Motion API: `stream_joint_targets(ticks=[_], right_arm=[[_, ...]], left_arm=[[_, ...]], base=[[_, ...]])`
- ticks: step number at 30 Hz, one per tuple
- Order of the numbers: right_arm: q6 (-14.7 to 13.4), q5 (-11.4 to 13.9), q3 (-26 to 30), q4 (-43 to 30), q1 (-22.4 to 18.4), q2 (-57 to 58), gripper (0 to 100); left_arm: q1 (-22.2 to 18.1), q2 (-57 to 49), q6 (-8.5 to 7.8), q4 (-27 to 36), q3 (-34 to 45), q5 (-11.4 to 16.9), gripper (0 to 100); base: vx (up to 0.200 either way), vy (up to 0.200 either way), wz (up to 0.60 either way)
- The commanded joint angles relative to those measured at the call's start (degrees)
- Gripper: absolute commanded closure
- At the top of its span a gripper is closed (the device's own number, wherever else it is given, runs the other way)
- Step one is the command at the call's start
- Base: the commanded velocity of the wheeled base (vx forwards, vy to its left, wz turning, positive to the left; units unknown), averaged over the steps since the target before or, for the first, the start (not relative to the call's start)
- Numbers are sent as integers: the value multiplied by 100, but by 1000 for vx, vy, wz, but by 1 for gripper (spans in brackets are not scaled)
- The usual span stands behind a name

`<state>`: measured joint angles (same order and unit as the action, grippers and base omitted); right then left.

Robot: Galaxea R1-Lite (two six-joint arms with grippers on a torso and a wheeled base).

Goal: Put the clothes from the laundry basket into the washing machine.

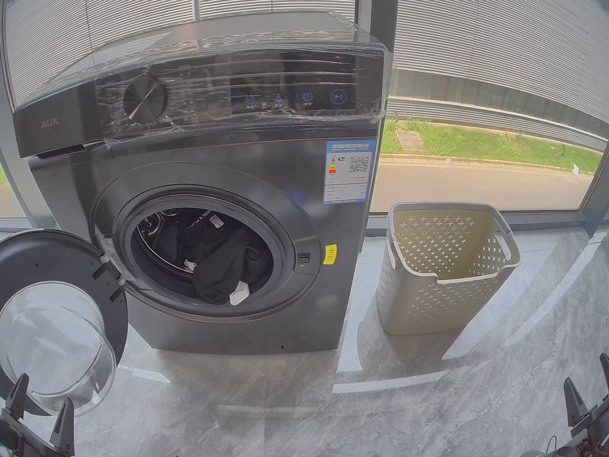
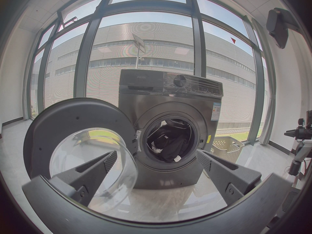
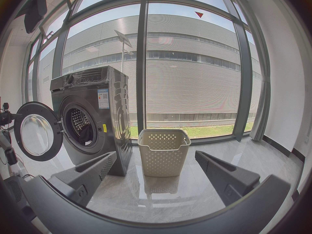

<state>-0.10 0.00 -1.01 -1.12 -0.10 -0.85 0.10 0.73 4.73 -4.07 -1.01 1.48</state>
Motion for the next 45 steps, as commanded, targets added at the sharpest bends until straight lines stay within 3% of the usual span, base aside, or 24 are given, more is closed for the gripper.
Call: stream_joint_targets(ticks=[1,22,26,31,45], right_arm=[[1,0,75,-2,1,77,0],[1,0,75,-2,1,77,0],[1,0,75,-2,1,77,0],[1,0,75,-2,1,77,0],[1,0,75,-2,1,77,0]], left_arm=[[-1,-73,2,-6,84,2,0],[-1,-73,-7,82,57,-51,0],[-1,-73,-34,161,40,-68,0],[-1,-73,-183,460,-66,-68,0],[-1,-73,-192,469,-75,-95,0]], base=[[0,-200,0],[0,-200,0],[200,-150,0],[200,0,0],[200,0,0]])
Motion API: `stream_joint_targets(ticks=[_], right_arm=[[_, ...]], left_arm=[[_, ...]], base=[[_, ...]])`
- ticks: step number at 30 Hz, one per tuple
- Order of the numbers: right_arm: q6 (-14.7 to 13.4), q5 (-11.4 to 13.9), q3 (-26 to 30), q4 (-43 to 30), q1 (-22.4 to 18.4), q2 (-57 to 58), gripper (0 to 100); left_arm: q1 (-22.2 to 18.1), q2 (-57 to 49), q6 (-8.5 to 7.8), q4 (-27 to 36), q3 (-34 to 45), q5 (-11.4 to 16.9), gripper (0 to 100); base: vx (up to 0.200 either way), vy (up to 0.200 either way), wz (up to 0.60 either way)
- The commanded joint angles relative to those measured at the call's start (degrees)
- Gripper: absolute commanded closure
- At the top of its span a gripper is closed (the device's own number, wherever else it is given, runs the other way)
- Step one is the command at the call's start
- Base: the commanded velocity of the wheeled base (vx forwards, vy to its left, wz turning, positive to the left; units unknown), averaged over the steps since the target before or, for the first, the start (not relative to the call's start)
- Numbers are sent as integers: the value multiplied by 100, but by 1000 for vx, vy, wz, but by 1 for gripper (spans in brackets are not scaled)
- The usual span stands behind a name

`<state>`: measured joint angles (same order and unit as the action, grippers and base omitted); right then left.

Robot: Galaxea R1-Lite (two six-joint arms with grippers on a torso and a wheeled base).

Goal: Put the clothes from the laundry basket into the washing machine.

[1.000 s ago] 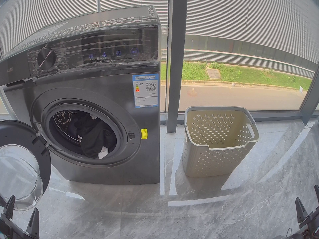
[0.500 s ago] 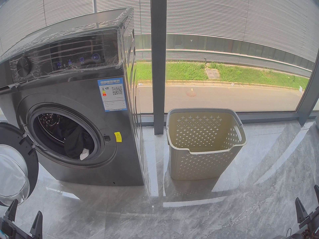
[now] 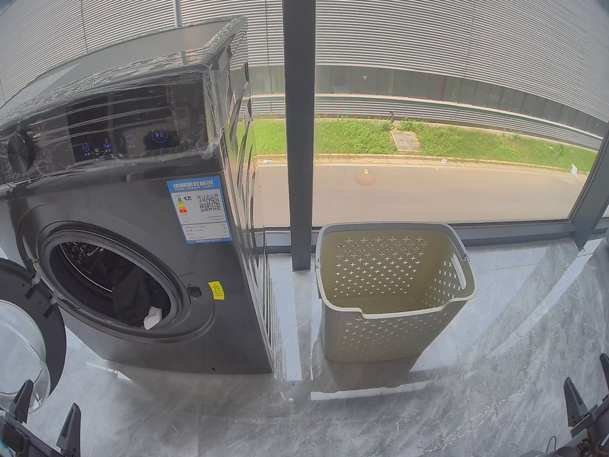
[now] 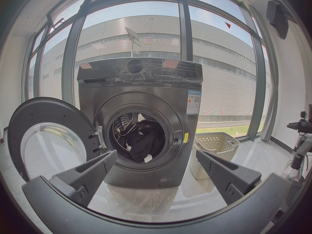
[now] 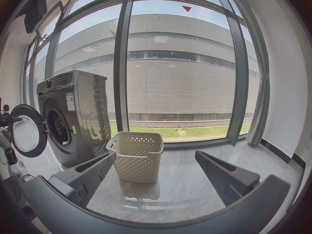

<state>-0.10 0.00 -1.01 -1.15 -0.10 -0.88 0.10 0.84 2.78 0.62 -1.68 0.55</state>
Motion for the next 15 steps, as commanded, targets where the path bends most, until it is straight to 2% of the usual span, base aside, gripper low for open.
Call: stream_joint_targets(ticks=[1,15], right_arm=[[1,0,75,0,1,79,0],[1,0,75,0,1,79,0]], left_arm=[[-1,-84,3,-1,1,-2,0],[-1,-84,3,-1,1,7,0]], base=[[200,0,0],[200,0,0]])
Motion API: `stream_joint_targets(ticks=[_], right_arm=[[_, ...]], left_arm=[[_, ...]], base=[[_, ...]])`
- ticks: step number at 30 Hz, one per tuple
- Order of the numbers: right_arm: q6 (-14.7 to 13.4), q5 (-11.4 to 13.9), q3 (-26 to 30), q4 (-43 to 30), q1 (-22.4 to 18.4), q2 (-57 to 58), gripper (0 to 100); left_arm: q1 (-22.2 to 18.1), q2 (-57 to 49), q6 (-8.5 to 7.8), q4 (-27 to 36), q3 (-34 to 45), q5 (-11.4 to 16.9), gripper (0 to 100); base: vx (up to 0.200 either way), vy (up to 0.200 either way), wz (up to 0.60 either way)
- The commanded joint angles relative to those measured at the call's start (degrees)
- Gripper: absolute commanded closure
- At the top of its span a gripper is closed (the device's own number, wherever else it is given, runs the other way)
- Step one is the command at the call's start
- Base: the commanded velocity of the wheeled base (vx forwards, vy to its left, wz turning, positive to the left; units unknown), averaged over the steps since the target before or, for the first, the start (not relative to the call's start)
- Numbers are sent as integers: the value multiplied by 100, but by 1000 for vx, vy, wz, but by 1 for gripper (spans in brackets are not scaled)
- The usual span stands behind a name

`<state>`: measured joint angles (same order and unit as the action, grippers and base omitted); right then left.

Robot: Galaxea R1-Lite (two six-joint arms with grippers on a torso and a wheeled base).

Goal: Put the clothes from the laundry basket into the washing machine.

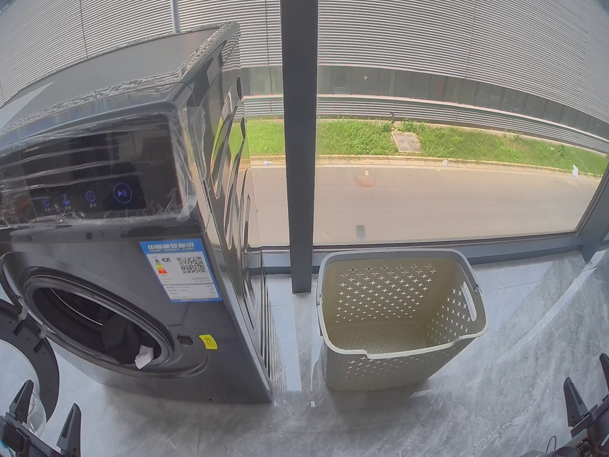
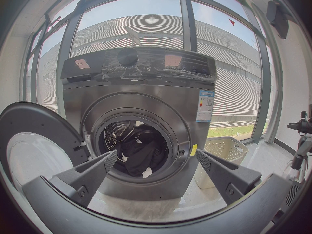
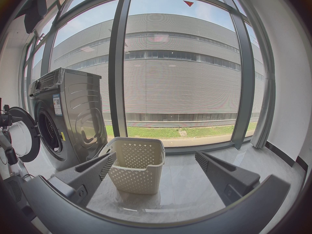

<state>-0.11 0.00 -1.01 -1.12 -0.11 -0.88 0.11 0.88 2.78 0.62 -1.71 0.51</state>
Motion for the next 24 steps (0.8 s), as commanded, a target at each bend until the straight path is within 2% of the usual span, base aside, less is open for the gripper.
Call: stream_joint_targets(ticks=[1,10,24], right_arm=[[-7,0,75,-2,2,79,0],[2,0,75,-2,2,79,0],[2,0,75,7,2,79,0]], left_arm=[[-2,-88,3,-1,4,2,0],[-2,-88,3,-1,-5,2,0],[-2,-88,3,-115,39,10,0]], base=[[200,0,0],[200,0,0],[0,0,0]])
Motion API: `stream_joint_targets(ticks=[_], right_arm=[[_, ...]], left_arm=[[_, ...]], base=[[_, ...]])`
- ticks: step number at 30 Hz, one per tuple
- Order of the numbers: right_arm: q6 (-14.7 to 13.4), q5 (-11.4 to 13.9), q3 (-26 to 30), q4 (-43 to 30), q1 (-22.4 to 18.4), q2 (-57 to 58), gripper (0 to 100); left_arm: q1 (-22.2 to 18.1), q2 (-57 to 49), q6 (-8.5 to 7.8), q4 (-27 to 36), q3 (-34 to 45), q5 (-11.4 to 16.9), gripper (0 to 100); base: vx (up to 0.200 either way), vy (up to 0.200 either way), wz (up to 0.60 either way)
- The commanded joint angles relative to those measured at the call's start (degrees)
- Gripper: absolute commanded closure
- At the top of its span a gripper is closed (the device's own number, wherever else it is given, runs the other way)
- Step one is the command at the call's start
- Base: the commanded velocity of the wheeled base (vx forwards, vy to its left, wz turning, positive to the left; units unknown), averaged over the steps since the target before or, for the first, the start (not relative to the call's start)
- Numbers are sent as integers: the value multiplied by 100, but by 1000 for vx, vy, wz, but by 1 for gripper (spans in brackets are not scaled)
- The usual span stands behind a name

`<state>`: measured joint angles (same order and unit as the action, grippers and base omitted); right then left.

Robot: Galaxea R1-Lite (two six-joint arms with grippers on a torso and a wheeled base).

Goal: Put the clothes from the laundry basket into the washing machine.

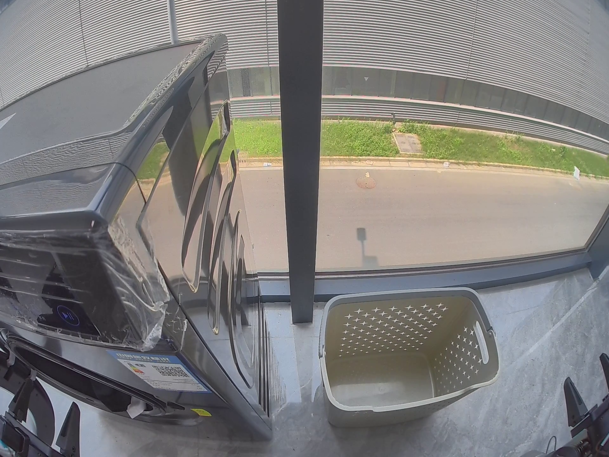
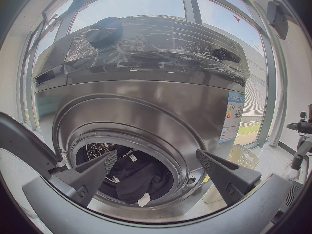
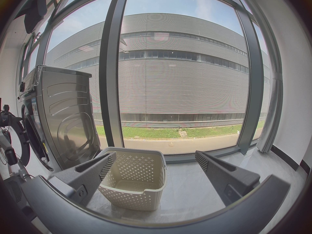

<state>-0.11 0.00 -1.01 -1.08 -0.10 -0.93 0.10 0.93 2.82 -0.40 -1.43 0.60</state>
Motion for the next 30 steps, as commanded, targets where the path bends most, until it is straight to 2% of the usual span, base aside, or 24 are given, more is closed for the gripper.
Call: stream_joint_targets(ticks=[1,7,30], right_arm=[[-7,0,75,-6,1,84,0],[-7,0,75,-6,1,84,0],[-7,0,75,3,1,84,0]], left_arm=[[-1,-93,0,-13,11,2,0],[-1,-93,-18,-4,11,37,0],[-1,-93,-18,-4,11,37,0]], base=[[0,0,0],[0,0,0],[-200,0,0]])
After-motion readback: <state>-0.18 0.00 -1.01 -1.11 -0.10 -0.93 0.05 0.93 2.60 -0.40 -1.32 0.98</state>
